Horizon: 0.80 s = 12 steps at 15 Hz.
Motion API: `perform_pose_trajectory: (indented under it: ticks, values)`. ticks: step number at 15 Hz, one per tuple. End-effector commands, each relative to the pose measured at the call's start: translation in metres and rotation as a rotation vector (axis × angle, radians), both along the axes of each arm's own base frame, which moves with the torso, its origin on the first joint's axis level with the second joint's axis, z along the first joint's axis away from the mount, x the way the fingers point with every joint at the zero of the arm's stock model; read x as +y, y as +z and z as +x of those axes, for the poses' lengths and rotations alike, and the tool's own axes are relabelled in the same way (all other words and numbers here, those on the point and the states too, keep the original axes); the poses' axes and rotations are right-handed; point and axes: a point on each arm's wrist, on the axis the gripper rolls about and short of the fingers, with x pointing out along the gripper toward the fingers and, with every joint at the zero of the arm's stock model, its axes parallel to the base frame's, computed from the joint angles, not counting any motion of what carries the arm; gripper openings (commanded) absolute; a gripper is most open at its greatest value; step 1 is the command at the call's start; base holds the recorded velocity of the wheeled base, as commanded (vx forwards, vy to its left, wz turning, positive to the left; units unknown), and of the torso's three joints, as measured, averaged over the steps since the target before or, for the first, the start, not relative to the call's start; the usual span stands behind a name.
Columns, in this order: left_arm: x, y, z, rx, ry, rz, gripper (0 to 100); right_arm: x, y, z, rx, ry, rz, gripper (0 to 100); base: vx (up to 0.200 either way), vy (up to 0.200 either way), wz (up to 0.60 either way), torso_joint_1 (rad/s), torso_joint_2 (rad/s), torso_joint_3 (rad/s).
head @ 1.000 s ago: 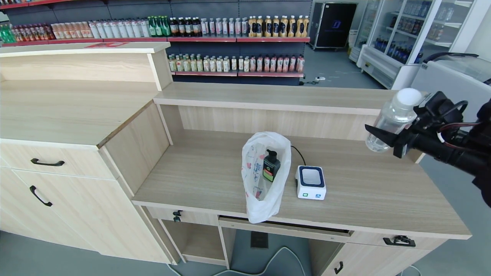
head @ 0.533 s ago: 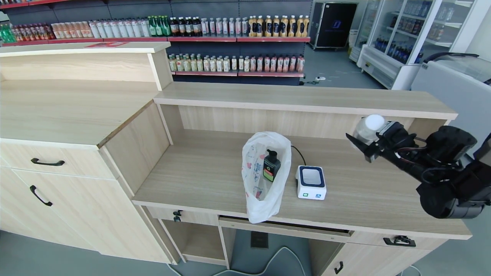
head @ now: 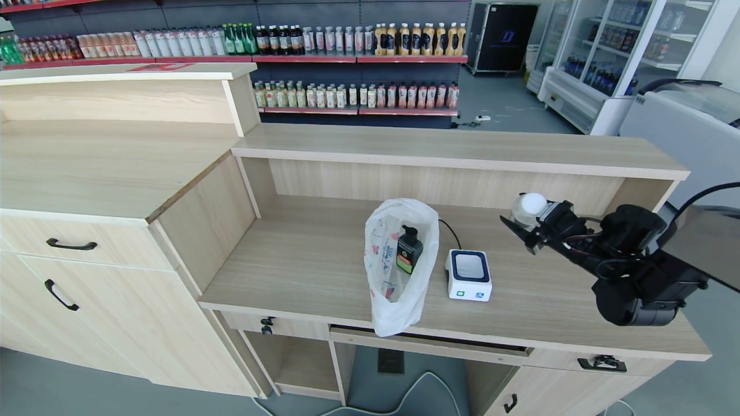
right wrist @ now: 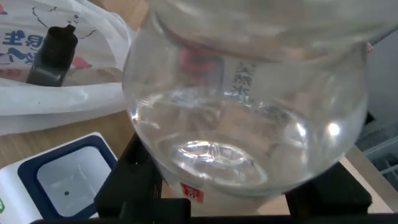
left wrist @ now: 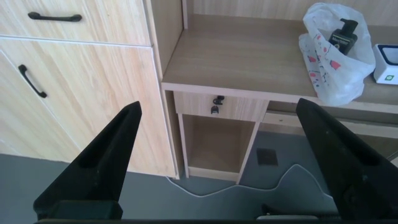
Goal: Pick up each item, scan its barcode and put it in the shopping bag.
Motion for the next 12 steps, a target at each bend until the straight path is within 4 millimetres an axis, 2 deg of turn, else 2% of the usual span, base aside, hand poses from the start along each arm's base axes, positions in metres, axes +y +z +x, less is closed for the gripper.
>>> perform_pose_trajectory:
  ticks: [1,7,12]
  values:
    - [0.000,0.000,0.000,0.000,0.000,-0.001,100,0.001,-0.006,0.009,-0.008,0.005,0.000,0,0.000,0.000,0.00,0.000,0.00,0.000]
    - [0.000,0.000,0.000,0.000,0.000,-0.001,100,0.010,-0.029,0.018,0.029,0.144,-0.018,0,0.000,0.000,0.00,0.000,0.00,0.000]
    - [0.000,0.000,0.000,0.000,0.000,0.001,100,0.011,-0.041,0.023,0.044,0.160,-0.021,0,0.000,0.000,0.00,0.000,0.00,0.000]
